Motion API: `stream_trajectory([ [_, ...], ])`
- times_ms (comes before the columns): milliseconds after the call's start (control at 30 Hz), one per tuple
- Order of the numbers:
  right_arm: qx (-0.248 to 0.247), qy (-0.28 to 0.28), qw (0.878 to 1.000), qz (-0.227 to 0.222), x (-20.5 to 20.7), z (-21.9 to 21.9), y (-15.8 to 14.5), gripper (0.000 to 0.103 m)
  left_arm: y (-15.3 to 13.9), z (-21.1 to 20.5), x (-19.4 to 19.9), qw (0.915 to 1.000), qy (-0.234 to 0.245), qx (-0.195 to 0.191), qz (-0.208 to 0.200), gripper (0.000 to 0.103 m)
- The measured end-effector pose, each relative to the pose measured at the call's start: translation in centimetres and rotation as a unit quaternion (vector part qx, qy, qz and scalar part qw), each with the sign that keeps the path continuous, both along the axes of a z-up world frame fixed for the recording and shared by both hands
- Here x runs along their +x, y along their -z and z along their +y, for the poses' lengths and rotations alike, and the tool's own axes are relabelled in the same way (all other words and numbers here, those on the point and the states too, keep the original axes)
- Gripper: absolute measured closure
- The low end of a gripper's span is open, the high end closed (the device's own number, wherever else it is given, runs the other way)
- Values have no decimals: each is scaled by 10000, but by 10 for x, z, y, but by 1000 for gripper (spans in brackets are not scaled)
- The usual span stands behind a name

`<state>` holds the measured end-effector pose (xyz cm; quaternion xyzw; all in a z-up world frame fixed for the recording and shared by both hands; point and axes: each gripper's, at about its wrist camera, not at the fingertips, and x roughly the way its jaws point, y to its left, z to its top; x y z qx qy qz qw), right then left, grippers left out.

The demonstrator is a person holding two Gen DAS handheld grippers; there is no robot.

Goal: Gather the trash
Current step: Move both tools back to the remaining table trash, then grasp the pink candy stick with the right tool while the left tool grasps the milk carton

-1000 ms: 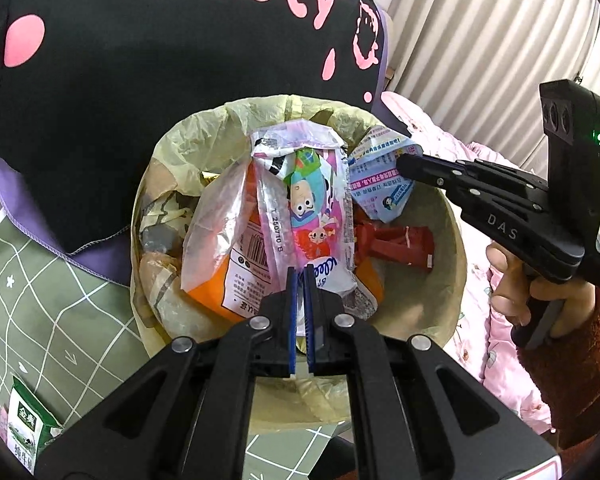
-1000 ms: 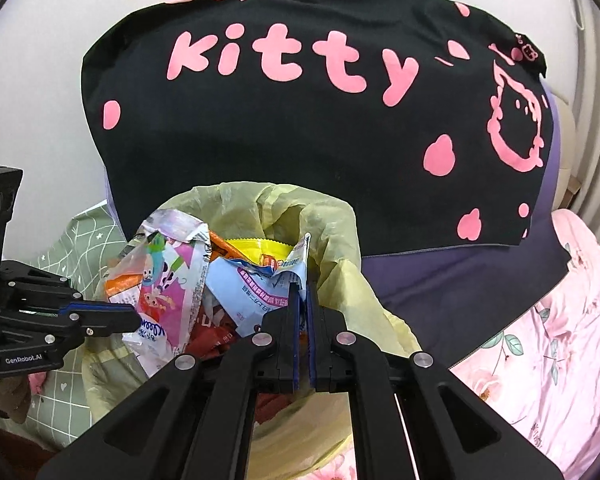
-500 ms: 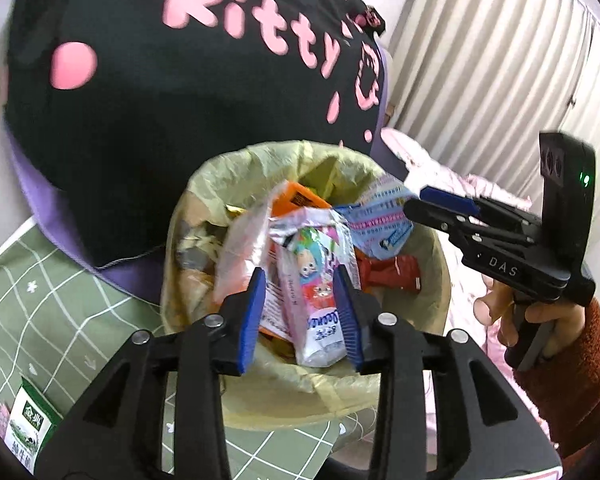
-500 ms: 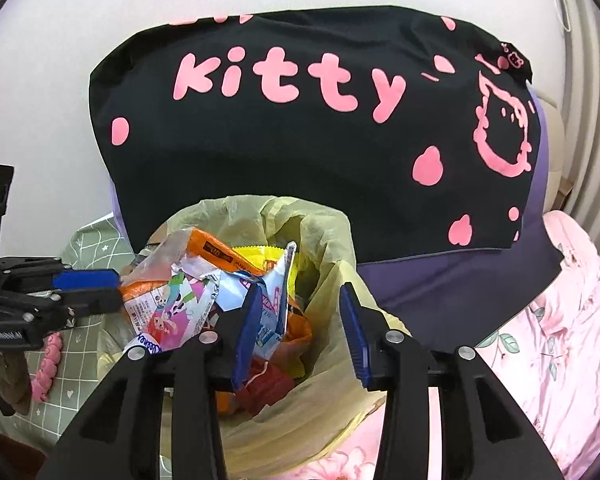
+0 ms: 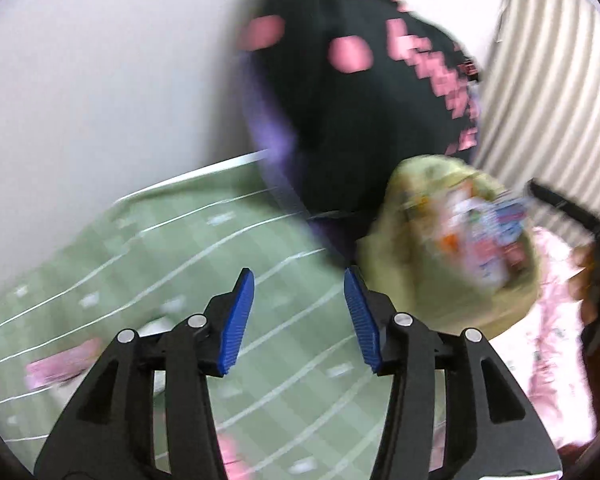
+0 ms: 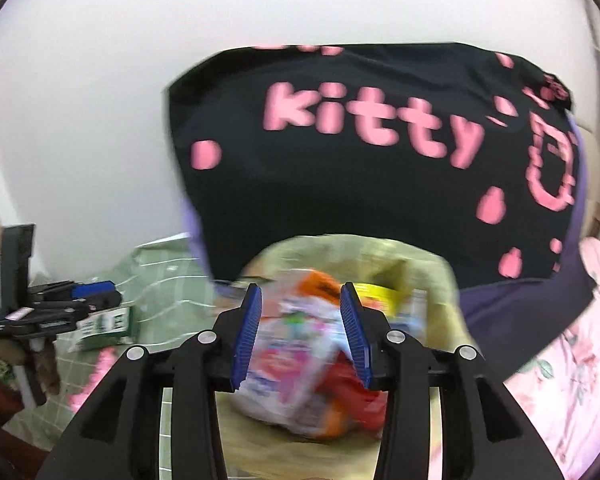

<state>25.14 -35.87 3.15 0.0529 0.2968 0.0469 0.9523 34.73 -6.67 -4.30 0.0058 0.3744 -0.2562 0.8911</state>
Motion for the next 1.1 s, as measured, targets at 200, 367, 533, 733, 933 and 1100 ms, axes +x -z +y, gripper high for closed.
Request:
stream_trajectory([
  [200,54,-677,9977,60,12,59,1,57,42,93,7,9957,-817,293,315,56],
  [367,160,-1168,9925,331,28,105,14,57,58,116,24,9968,-480,117,634,52],
  [533,22,-1404,9885,556,33,131,27,57,71,74,29,9898,865,837,764,45],
  [733,29,-1394,9876,721,25,133,39,57,76,51,43,9819,996,1478,639,39],
  [933,117,-1316,9881,792,21,126,49,57,76,51,50,9754,1083,1748,794,38],
  [1100,253,-1350,9868,854,21,125,58,57,91,69,60,9756,851,1640,1185,38],
])
